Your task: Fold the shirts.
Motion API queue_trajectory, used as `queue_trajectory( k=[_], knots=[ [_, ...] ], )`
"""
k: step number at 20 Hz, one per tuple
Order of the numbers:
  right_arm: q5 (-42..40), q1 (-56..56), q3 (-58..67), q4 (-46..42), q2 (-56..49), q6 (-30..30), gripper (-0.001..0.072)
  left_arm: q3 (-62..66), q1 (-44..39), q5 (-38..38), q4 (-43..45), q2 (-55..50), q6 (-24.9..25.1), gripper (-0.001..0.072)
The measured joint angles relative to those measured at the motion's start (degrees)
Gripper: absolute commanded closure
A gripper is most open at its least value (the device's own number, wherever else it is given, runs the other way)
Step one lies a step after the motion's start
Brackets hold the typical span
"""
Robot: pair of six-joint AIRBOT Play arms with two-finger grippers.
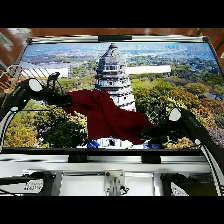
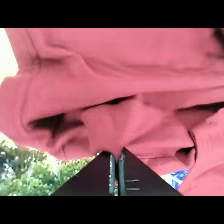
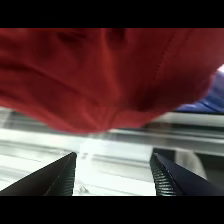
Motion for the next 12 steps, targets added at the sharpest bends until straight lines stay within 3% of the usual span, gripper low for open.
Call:
queue_trajectory(
  k=[5, 6, 7, 8, 12],
  knots=[
    [-7.4, 2.9, -3.1, 4.4, -2.6, 0.5, 0.0131, 0.1, 0.0, 0.0, 0.0, 3.1, 0.8, 0.067],
    [-8.7, 4.1, -3.3, 5.2, -3.4, 0.6, 0.0287, 0.1, 0.0, 0.0, 0.0, 3.5, 0.9, 0.067],
    [-10.1, 5.2, -3.5, 5.8, -4.1, 0.8, 0.061, 0.1, 0.0, 0.0, 0.0, 3.8, 0.9, 0.067],
    [-11.0, 5.9, -3.6, 6.4, -4.5, 1.0, 0.0658, 0.1, 0.0, -0.1, 0.0, 4.2, 0.9, 0.067],
    [-8.0, 5.2, -1.3, 6.8, -2.3, 1.0, 0.0659, 1.1, 0.0, -0.6, 0.0, 6.4, 1.0, 0.067]
  ],
)
